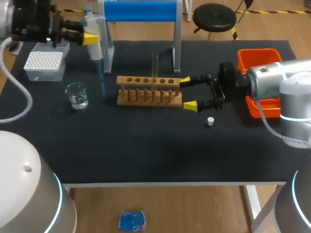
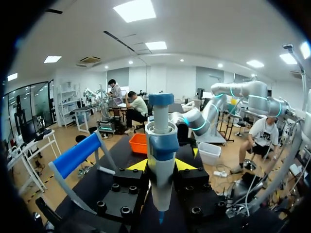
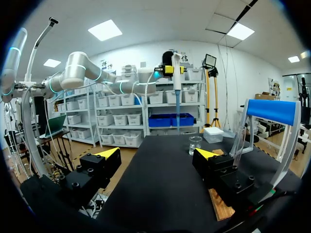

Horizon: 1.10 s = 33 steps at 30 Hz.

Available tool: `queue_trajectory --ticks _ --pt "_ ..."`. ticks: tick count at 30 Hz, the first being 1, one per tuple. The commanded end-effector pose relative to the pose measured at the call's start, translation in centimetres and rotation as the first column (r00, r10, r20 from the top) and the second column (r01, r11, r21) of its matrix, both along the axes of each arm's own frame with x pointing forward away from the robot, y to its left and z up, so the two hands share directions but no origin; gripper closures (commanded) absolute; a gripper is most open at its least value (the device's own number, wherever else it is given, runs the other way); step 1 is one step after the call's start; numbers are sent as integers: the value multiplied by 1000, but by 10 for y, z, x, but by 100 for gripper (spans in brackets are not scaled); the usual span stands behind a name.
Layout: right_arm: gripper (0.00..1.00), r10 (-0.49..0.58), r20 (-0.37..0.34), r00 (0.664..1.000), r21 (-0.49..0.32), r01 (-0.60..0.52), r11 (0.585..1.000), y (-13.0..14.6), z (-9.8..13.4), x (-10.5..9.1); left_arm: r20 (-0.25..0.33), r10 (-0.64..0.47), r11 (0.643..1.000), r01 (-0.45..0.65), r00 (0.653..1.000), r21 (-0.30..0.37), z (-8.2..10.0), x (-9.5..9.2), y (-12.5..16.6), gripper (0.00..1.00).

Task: Invert the test tube, pick up the pipette, mount the tip to pipette, aspirate from beaker and dispense into the tube, eject the tip, return the pipette, and cap with the stopper.

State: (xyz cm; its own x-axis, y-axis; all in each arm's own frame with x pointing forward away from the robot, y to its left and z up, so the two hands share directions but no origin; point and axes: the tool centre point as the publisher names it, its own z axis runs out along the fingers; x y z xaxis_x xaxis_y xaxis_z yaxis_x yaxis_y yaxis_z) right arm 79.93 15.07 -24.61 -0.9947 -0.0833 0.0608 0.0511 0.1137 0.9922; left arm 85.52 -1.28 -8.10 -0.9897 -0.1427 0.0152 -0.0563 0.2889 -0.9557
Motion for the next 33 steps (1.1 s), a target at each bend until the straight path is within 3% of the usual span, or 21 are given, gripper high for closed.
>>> queue_trajectory --ticks 1,19,33 --pt "0 1 0 1000 -2 -1 1000 0 0 0 7 -5 1000 5 1000 -24 -6 1 39 100" --pt "0 1 0 1000 -2 -1 1000 0 0 0 1 23 1000 -23 1000 -21 -36 39 81 100" --pt "0 1 0 1000 -2 -1 1000 0 0 0 -10 46 999 -46 999 -5 -47 69 101 100"
